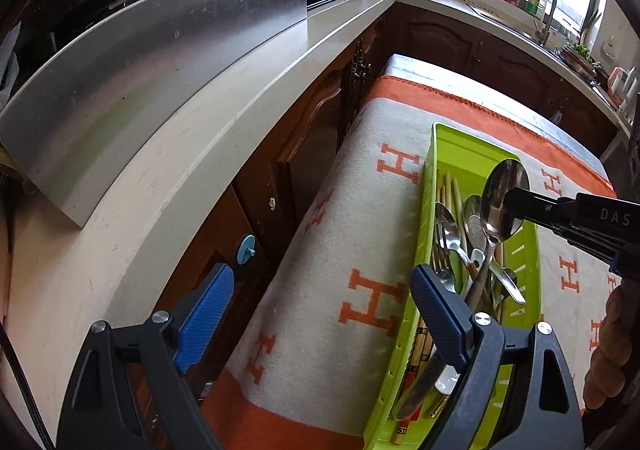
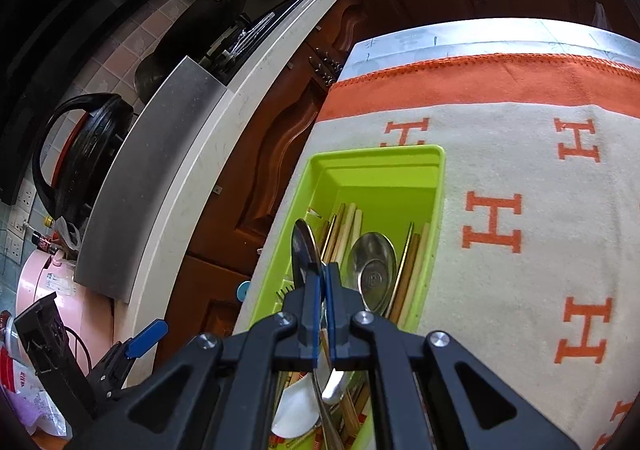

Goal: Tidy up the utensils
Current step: 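Carry the metal spoon into the green tray and open the right tool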

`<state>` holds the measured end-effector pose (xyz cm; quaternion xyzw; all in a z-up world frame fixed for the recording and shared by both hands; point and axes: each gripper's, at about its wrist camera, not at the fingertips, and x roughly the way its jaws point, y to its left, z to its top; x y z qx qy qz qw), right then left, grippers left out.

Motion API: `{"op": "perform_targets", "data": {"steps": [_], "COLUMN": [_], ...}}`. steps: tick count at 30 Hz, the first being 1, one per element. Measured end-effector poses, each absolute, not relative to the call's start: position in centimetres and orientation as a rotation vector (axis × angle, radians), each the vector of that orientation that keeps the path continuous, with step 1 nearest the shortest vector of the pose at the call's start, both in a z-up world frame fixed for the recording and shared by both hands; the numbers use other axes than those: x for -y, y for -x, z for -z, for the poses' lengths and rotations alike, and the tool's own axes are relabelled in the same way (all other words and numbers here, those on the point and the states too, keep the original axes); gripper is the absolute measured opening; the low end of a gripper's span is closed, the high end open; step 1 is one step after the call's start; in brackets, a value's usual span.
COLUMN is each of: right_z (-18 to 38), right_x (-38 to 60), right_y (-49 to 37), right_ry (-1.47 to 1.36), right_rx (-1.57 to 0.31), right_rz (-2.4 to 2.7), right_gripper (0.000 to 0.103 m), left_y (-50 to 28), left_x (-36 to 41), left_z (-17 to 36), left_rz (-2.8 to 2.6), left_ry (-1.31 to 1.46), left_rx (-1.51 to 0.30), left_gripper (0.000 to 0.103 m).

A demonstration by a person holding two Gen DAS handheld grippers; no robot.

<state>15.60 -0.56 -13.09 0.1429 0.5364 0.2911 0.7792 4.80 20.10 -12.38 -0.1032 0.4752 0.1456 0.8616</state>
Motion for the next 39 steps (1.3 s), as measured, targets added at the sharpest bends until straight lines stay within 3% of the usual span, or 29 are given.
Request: {"op": "perform_targets", "data": {"steps": [9, 13, 25, 39], "right_z": [14.2, 14.0, 12.3, 10.0], "right_x": [-1.4, -1.0, 0.1, 8.1], "right_y": [-16.3, -16.3, -13.5, -8.6], "right_ry": [-0.235, -0.246, -0.123, -0.068], "right_rx": [-1.196, -1.186, -1.156, -1.105], "right_rz": [-0.579, -0.567, -0.554, -0.421], "right_gripper": [0.01, 0.023, 0.023, 0.025], "left_y": [-4.7, -4.8, -4.6, -3.5], "left_x": [-20.9, -20.6, -17.7, -10.5], "left_z": [12.8, 12.7, 11.5, 10.3], "left_rz": [-0.288, -0.266, -0.188, -0.071], "left_ry": [0.243, 0.256, 0.227, 0.137], "left_rx": [-0.999, -1.0, -0.992, -1.021], "left_gripper": [0.089, 0.089, 0.089, 0.095]}}
